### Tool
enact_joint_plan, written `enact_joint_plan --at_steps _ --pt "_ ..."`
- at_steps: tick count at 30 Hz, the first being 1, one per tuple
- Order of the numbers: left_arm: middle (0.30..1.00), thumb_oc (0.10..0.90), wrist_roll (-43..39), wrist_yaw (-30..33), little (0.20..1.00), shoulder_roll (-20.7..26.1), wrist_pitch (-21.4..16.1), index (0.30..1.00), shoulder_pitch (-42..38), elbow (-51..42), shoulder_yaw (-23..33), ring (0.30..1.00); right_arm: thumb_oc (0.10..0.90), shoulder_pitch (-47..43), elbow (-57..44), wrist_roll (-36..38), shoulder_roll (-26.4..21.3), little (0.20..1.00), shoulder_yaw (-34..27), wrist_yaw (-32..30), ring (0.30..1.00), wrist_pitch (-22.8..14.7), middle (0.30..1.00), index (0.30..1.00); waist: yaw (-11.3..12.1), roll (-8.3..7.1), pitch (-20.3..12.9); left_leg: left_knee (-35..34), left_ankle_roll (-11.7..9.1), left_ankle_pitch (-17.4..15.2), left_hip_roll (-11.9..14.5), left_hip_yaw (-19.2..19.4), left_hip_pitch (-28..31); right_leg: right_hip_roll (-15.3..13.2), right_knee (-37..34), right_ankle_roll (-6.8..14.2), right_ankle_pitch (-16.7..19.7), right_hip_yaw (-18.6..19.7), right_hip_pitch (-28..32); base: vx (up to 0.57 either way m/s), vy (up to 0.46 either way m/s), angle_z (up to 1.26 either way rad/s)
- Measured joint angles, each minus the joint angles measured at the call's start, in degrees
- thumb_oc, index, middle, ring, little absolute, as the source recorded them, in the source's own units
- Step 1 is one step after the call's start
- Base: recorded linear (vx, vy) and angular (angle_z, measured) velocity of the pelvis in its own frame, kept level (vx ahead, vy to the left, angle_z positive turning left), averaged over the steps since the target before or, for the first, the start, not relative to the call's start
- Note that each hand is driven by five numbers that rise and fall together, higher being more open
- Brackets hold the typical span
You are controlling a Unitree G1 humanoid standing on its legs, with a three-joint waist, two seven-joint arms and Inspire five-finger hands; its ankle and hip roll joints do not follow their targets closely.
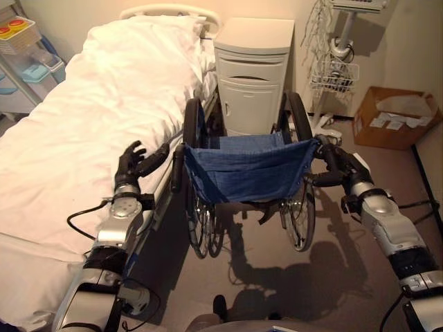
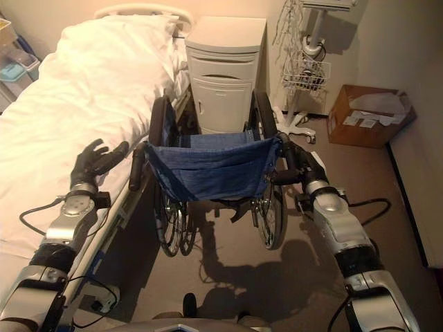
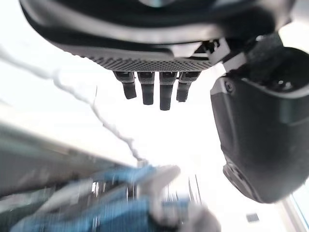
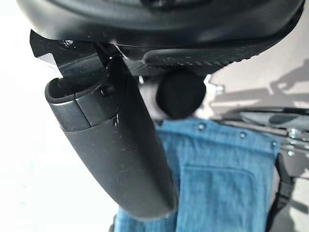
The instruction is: Push the wheelchair next to the bed
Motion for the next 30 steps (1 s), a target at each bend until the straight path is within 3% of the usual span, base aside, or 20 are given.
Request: enact_joint_plan --at_steps 5,8,11,18,22,24,26,30 --pt "0.9 0.8 1.8 11.2 0.9 -0.2 -7.2 0.9 5.0 -6.6 7.3 0.9 0.8 3.2 -2.8 -0.3 0.1 0.9 -5.8 -7.6 0.9 -3.7 0.9 0.9 1.7 -0.74 0.9 0.0 0.0 0.0 -0.2 -0.3 0.0 0.0 0.0 0.1 -0.5 0.0 0.6 0.0 -0.005 0.13" --pt "0.9 0.8 2.1 15.1 0.9 -2.0 -11.7 0.9 8.3 -10.2 11.5 0.9 0.8 4.7 -5.4 -0.2 0.6 0.9 -8.9 -11.7 0.9 -5.7 0.9 0.9 2.1 -0.8 1.0 -0.1 0.0 0.0 -0.6 -1.1 0.1 -0.2 0.0 0.3 -0.6 0.0 1.1 0.01 0.008 0.14" --pt "0.9 0.8 2.1 15.6 0.9 -2.8 -12.9 0.9 9.5 -10.2 12.9 0.9 0.8 4.9 -5.8 0.0 1.6 0.9 -10.8 -15.3 0.9 -8.3 0.9 0.9 2.4 -0.82 1.0 -0.4 0.0 -0.1 -0.7 -1.5 0.3 -0.4 0.0 0.4 -0.8 0.0 1.6 0.01 0.009 0.13" --pt "0.9 0.8 2.1 9.4 0.9 -4.2 -12.7 0.9 16.2 -5.0 12.9 0.9 0.8 10.3 -12.4 5.1 5.3 0.9 -17.5 -21.1 0.9 -15.8 0.9 0.9 1.9 -0.86 0.9 -0.4 0.1 -0.1 -1.0 -1.4 0.2 -0.6 0.0 0.6 -0.9 0.2 1.6 0.0 0.004 0.02" --pt "0.9 0.8 -2.5 2.8 0.9 -9.2 -12.7 0.9 20.2 0.3 12.7 0.9 0.8 13.1 -12.4 11.9 6.0 0.9 -21.0 -22.8 0.9 -18.3 0.9 0.9 1.6 -0.88 0.9 -0.4 0.3 -0.2 -1.3 -1.3 0.2 -1.0 0.0 0.8 -1.0 0.2 1.6 0.0 0.0 0.0" --pt "0.9 0.8 -7.1 -2.8 0.9 -11.9 -12.9 0.9 20.8 5.3 12.3 0.9 0.8 13.7 -12.1 16.4 8.9 0.9 -22.9 -24.9 0.9 -22.8 0.9 0.9 1.5 -0.88 0.8 -0.4 0.4 -0.3 -1.3 -1.2 0.3 -1.0 0.0 0.8 -1.0 0.4 1.6 -0.01 0.007 -0.03" --pt "0.9 0.8 -11.6 -6.7 0.9 -14.5 -13.0 0.9 20.9 10.1 11.0 0.9 0.8 13.9 -9.8 16.3 12.3 0.9 -24.2 -27.4 0.9 -28.9 0.9 0.9 1.4 -0.92 0.6 -0.4 0.4 -0.3 -1.3 -1.1 0.3 -1.0 0.0 0.8 -1.0 0.5 1.6 0.0 0.0 0.0" --pt "0.9 0.8 -14.3 -11.4 0.9 -16.8 -13.4 0.9 22.1 16.4 3.9 0.9 0.8 14.2 4.0 16.0 16.7 0.9 -24.2 -32.0 0.9 -34.5 0.9 0.9 1.4 -1.79 -0.8 -0.4 0.7 -0.5 -1.3 -0.6 0.5 -1.1 0.2 0.9 -1.1 1.4 1.4 0.0 0.003 -0.04"
